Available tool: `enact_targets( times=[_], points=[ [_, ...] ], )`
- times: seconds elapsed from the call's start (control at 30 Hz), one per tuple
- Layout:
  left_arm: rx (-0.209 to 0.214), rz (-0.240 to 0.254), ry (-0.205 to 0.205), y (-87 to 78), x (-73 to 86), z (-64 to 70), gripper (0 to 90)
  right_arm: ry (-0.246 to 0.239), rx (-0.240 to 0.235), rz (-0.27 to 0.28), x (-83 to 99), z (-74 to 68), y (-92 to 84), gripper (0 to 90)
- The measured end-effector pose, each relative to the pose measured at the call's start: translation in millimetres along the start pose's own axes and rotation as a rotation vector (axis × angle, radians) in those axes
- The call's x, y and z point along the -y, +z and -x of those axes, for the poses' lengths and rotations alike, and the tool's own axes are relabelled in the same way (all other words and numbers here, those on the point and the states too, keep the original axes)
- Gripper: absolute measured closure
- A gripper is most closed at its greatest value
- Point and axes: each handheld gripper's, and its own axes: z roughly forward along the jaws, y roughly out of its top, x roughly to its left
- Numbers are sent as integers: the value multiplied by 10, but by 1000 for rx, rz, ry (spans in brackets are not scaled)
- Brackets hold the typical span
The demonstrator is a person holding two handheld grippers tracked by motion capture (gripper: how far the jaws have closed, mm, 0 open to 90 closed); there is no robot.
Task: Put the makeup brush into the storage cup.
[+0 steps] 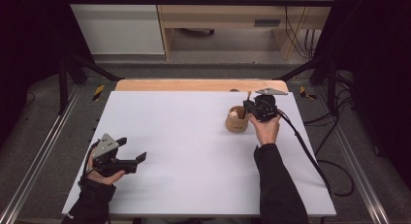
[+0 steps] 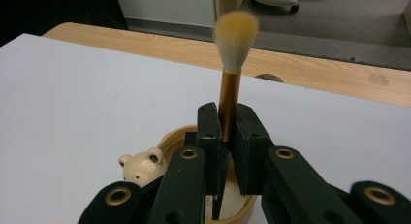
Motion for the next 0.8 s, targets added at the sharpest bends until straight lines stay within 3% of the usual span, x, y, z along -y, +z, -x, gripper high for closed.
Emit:
enact_targets(
  times=[0.47, 0.8],
  points=[
    [-1, 3, 0, -8, -4, 6, 73, 8, -22, 26, 32, 9, -117, 791],
    [-3, 6, -3, -22, -6, 6, 73, 2, -81, 66, 53, -8, -367, 695]
  ],
)
